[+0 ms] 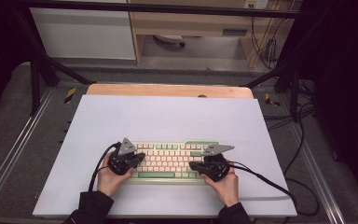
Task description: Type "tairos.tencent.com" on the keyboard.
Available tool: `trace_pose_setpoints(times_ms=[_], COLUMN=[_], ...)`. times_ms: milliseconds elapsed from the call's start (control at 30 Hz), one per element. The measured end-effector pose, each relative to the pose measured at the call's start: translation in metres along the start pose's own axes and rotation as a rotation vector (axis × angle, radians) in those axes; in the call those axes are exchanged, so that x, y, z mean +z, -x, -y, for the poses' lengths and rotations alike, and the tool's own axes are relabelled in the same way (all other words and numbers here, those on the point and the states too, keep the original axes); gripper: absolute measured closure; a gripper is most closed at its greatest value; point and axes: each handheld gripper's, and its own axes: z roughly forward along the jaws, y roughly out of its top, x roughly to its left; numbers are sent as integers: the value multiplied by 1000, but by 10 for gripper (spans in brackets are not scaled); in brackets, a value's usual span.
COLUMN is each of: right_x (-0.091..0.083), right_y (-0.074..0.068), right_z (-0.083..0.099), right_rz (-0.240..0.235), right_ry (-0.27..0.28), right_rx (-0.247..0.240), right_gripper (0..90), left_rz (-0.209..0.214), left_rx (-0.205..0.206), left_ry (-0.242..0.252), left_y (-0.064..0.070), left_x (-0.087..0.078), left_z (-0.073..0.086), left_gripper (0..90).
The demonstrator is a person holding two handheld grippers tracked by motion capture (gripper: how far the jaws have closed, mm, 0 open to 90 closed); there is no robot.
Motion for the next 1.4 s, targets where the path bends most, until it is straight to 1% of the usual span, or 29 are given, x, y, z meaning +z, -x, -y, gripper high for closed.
trace_pose_setpoints(times_ms=[133, 200, 367, 733, 967, 1000, 1100, 1400], right_x=[0, 0, 0, -2, -1, -1, 0, 6], right_y=[0, 0, 0, -1, -2, -3, -4, -13], right_z=[0, 0, 0, -1, -2, -2, -3, -8], right_rz=[2, 2, 1, -4, -14, -15, -16, -38], right_ry=[1, 1, 1, 12, 15, 15, 13, 12], right_rx=[-1, -2, -1, -1, 3, 7, -1, -15], right_gripper=[900, 900, 900, 900, 900, 900, 900, 900], left_rz=[0, 0, 1, 19, 19, 19, 22, 27], left_rx=[3, 4, 6, 12, 0, -1, 0, -9], left_ry=[-1, -10, -6, 16, 25, 25, 26, 29], left_y=[0, 0, 0, 3, -1, -1, -2, -4], left_x=[0, 2, 1, -10, -17, -17, -19, -23], left_z=[0, 1, 1, 3, 6, 6, 8, 11], left_gripper=[897, 897, 897, 897, 897, 897, 897, 897])
